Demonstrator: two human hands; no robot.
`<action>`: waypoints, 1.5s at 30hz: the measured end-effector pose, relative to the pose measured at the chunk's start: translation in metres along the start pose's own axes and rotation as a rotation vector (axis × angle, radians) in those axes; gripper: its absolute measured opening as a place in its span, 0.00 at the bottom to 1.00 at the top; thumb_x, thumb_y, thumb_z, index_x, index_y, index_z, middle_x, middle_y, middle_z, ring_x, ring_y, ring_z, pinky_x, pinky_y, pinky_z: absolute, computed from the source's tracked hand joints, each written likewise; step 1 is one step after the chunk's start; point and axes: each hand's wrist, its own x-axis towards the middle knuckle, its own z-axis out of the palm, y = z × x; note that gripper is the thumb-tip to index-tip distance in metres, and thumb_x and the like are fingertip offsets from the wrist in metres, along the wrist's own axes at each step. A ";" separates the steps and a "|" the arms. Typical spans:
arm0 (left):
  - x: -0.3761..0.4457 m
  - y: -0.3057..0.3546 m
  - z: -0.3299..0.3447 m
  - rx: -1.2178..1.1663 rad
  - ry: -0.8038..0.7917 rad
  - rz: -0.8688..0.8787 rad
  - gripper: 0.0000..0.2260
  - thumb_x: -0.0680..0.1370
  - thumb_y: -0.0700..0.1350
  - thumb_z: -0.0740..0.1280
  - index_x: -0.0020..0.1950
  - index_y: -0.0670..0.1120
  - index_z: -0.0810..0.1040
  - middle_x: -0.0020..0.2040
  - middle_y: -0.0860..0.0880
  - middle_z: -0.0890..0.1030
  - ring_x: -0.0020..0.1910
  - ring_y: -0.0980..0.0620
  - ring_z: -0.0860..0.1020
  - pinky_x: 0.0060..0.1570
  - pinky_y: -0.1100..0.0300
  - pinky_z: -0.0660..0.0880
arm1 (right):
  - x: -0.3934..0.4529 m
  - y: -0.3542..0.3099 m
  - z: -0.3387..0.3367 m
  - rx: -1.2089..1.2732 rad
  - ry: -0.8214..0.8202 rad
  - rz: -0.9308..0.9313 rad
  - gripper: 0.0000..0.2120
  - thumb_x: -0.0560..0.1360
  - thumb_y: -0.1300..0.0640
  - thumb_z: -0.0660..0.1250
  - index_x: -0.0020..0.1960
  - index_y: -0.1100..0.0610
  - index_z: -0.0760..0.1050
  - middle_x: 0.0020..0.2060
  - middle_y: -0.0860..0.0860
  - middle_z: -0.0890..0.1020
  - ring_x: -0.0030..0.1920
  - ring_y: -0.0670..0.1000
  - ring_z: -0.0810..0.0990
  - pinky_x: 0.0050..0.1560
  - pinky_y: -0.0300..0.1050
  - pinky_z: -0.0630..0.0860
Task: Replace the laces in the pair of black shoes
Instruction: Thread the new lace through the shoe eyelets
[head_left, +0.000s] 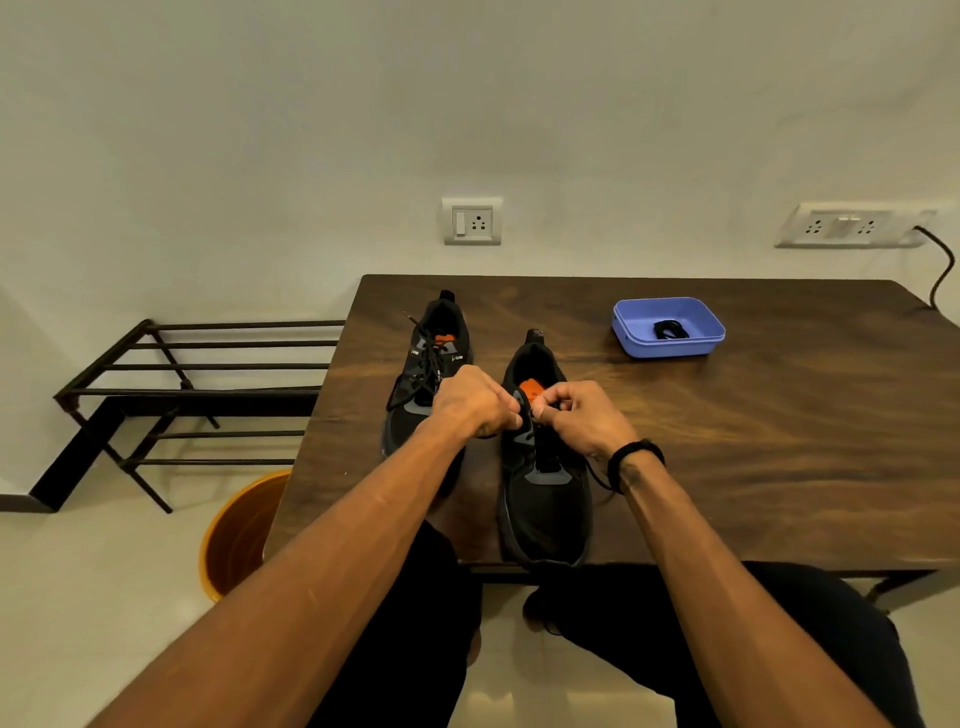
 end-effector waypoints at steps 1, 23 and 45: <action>-0.001 0.000 0.000 0.004 0.001 -0.005 0.07 0.70 0.42 0.82 0.44 0.50 0.88 0.42 0.51 0.87 0.51 0.53 0.85 0.59 0.52 0.81 | 0.000 0.000 0.003 -0.008 0.018 -0.011 0.05 0.80 0.60 0.70 0.49 0.60 0.83 0.34 0.47 0.78 0.34 0.43 0.73 0.38 0.38 0.71; 0.008 -0.003 0.002 0.271 0.138 0.226 0.07 0.73 0.46 0.73 0.35 0.52 0.86 0.38 0.54 0.86 0.42 0.52 0.84 0.46 0.51 0.84 | -0.005 -0.004 -0.016 -0.272 -0.143 -0.073 0.09 0.77 0.52 0.74 0.57 0.51 0.84 0.54 0.51 0.83 0.57 0.52 0.80 0.61 0.51 0.78; 0.012 -0.006 0.004 0.182 0.072 0.277 0.09 0.76 0.44 0.76 0.48 0.55 0.79 0.47 0.52 0.82 0.48 0.52 0.82 0.54 0.54 0.80 | -0.010 -0.012 -0.035 -0.592 -0.064 -0.188 0.27 0.65 0.43 0.83 0.60 0.49 0.82 0.59 0.51 0.80 0.62 0.53 0.77 0.53 0.45 0.71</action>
